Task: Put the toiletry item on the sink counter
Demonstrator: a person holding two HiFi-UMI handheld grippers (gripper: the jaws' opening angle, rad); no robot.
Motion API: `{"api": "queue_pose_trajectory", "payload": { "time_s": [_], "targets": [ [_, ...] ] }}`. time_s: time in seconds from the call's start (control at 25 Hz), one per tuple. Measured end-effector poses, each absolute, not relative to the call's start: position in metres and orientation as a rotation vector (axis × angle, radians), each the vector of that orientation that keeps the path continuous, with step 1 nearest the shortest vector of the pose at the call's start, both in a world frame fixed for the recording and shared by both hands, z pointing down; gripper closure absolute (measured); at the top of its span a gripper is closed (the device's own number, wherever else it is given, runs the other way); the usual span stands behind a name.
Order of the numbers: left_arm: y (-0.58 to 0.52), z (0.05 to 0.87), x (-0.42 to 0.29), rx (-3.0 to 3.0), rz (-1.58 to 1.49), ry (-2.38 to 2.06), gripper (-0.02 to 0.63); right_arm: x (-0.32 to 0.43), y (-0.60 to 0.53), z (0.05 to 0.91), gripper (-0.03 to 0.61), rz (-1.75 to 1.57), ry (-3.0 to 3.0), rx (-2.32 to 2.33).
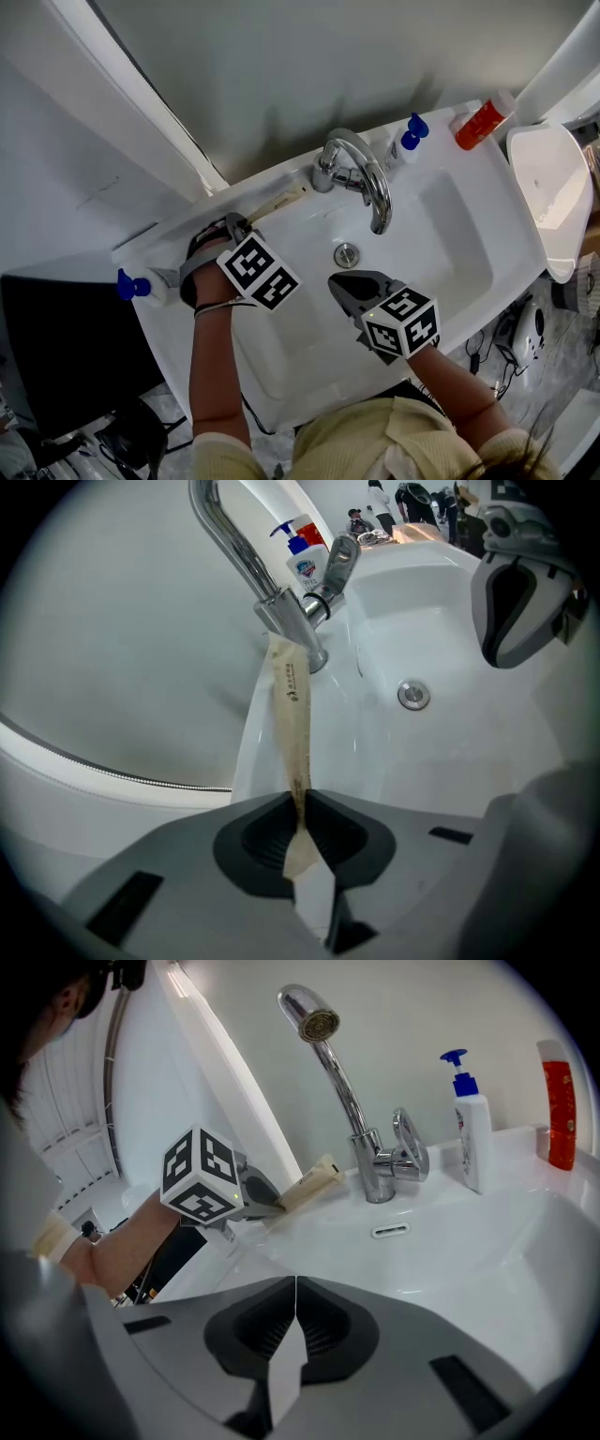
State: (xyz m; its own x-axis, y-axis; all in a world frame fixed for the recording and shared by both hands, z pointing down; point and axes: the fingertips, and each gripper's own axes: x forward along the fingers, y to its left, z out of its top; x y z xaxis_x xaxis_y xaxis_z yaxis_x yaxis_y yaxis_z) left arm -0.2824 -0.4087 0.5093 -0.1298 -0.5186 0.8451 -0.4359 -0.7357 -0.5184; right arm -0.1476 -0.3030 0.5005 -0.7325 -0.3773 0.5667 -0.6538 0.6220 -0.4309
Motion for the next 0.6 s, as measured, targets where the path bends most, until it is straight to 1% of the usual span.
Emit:
{"api": "queue_pose_trajectory", "payload": {
  "time_s": [0.28, 0.52, 0.6],
  "targets": [
    [-0.4139, 0.5122, -0.2815, -2.056, -2.014, 1.090, 0.545, -0.1432, -0.3050, 0.5040, 0.552, 0.903, -2.414, 0.823],
    [-0.4154, 0.5144, -0.2800, -2.087, -1.990, 1.081, 0.535, -0.1435, -0.3038, 0.5053, 0.552, 0.917, -2.413, 0.820],
    [-0.4160, 0.5142, -0.2791, -2.095, -1.974, 1.094, 0.523, -0.1440, -0.3033, 0.5057, 0.552, 0.920, -2.414, 0.818]
  ]
}}
